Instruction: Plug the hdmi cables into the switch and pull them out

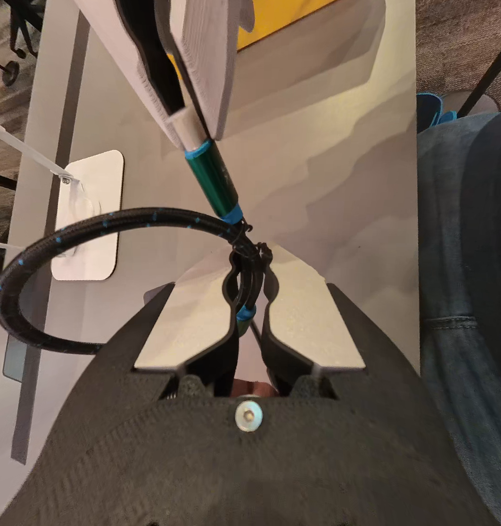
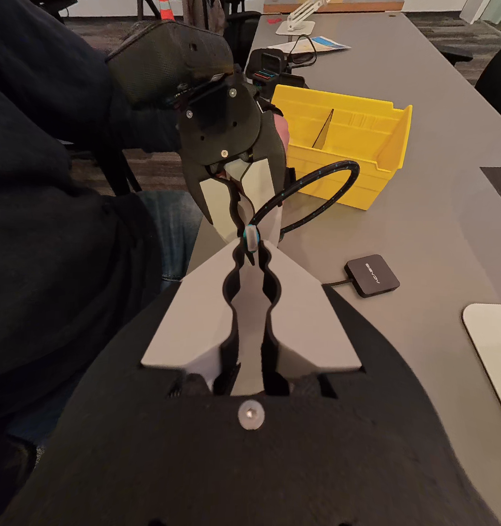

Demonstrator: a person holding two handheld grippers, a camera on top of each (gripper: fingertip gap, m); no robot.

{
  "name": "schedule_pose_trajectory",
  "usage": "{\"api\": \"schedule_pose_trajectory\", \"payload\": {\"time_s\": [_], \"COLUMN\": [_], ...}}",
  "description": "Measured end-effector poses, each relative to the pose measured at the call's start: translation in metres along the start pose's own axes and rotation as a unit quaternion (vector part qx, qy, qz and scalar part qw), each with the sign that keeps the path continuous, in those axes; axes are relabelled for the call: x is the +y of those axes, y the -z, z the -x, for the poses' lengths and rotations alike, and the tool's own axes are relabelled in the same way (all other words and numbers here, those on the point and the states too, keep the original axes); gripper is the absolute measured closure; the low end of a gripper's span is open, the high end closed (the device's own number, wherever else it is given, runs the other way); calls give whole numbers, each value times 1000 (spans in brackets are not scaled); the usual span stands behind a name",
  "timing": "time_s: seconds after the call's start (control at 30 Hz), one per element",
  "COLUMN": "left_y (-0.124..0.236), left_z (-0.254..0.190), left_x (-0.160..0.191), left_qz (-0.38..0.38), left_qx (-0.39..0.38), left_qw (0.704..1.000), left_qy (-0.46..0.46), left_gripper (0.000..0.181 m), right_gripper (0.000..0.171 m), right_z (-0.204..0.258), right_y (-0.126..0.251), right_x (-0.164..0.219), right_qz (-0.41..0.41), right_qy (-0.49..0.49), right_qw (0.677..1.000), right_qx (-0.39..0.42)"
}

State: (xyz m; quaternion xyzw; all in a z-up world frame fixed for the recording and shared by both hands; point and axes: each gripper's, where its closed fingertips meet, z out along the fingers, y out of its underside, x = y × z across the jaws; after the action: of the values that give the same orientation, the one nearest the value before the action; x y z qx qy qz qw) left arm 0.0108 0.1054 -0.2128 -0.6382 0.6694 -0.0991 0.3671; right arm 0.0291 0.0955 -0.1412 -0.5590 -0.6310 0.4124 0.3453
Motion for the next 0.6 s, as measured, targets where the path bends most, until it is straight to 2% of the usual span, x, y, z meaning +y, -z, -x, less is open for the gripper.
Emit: {"api": "schedule_pose_trajectory", "payload": {"time_s": [0.03,0.17,0.27,0.33,0.6], "left_y": [0,-2,-4,-5,13], "left_z": [-1,1,4,8,16], "left_x": [0,3,2,7,-4], "left_qz": [1,3,-31,-27,-69], "left_qx": [3,-8,-4,-16,-4], "left_qw": [1000,1000,999,999,996], "left_qy": [-3,-11,25,24,48], "left_gripper": [169,169,169,169,169], "right_gripper": [164,166,167,166,167], "right_z": [1,0,-6,-9,-12], "right_y": [0,0,1,2,13], "right_x": [1,3,6,11,4], "right_qz": [4,16,13,20,13], "right_qy": [5,5,-23,-36,-40], "right_qw": [1000,1000,999,999,998], "right_qx": [0,12,20,27,48]}}
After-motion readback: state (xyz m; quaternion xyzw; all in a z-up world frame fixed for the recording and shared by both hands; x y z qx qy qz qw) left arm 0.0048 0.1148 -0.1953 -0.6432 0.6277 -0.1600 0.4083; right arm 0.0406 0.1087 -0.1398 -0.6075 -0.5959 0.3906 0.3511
